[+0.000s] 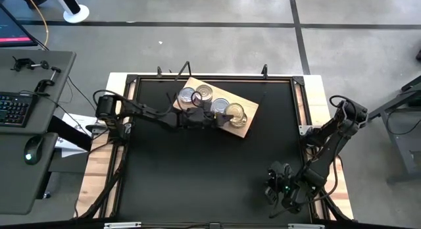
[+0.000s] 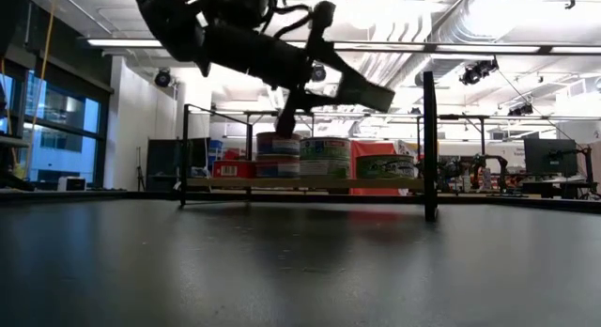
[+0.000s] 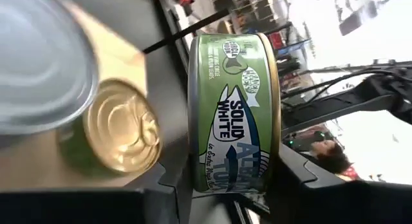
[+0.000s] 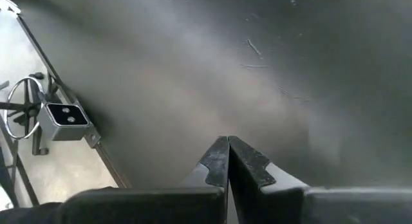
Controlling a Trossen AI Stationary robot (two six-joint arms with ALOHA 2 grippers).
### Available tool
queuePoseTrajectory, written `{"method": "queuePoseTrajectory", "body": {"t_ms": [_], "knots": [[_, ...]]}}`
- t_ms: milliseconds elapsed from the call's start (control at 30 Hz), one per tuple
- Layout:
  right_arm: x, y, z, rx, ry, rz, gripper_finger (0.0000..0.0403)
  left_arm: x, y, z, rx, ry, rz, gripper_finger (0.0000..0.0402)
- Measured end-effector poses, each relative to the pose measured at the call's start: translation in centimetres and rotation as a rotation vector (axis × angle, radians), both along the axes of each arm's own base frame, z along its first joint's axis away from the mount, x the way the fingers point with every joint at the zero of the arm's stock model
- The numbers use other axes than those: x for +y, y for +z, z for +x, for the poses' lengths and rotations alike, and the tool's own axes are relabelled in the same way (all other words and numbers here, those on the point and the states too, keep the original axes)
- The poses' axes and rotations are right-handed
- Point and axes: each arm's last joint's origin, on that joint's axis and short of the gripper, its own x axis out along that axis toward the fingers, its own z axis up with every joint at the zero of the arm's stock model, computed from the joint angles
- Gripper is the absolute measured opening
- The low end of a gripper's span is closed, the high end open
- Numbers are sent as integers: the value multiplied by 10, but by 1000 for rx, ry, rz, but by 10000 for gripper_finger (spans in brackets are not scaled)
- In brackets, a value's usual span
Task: Stack canned seafood by type on shelf
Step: Stack the green tuna can on top of the green tuna can on the shelf
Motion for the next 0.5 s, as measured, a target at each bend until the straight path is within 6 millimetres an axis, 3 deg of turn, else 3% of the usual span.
{"method": "queuePoseTrajectory", "body": {"t_ms": [167,300,500], "knots": [[-1,0,-1,6,0,-9,0,-3,-15,2,41,5,-47,149],[-1,-1,-1,8,0,-13,0,-2,-12,2,23,63,-53,178],[-1,-1,-1,10,-1,-16,0,-1,-10,4,31,83,-56,187]]}}
